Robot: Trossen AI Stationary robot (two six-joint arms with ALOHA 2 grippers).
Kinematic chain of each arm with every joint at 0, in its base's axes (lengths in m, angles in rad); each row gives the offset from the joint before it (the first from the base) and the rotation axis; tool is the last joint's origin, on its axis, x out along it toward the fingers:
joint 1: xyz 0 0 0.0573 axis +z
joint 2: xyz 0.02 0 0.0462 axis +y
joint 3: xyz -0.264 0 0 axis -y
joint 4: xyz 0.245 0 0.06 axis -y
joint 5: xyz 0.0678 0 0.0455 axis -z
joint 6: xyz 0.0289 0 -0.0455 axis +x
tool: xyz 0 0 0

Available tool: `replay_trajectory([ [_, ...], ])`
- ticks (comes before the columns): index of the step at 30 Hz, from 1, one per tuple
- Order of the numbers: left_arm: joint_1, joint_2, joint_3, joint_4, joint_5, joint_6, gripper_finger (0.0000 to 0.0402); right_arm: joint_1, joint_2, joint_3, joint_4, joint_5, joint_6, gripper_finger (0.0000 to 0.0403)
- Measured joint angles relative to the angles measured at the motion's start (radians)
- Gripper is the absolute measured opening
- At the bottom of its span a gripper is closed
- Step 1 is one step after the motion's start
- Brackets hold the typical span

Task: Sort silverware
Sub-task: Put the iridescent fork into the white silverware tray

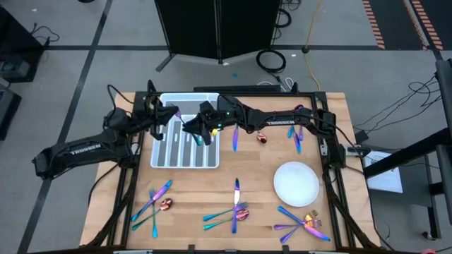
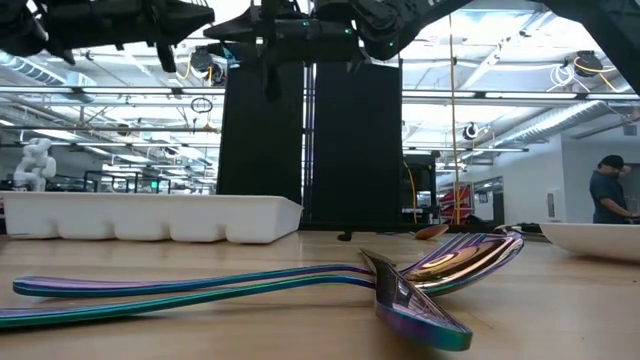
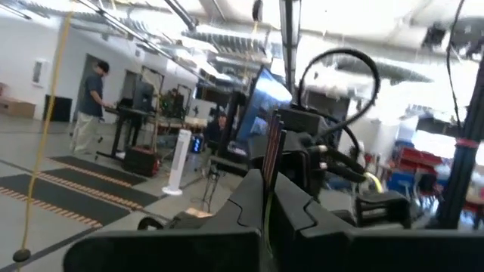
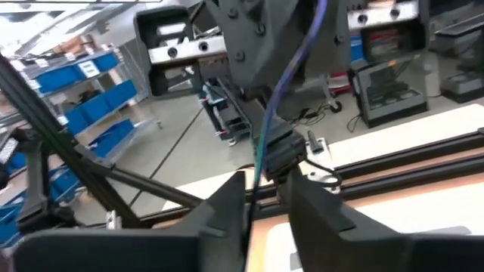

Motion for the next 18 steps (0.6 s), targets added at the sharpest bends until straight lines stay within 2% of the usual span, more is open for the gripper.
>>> replay_trajectory([
  [5, 0.0, 0.03, 0.106, -0.196, 0.031, 0.038, 0.0001, -0.034, -0.003, 0.0, -0.039, -0.082, -0.008, 0.0177],
  [9, 0.0, 0.07, 0.173, -0.309, 0.031, 0.064, 0.0001, -0.06, -0.006, 0.0, -0.051, -0.118, -0.01, 0.0212],
  [13, 0.0, 0.117, 0.19, -0.337, 0.037, 0.066, 0.0001, -0.065, -0.006, 0.0, -0.06, -0.117, -0.022, 0.022],
  [18, 0.001, 0.169, 0.19, -0.334, 0.026, 0.08, 0.0, -0.065, -0.006, 0.001, -0.062, -0.117, -0.027, 0.0202],
])
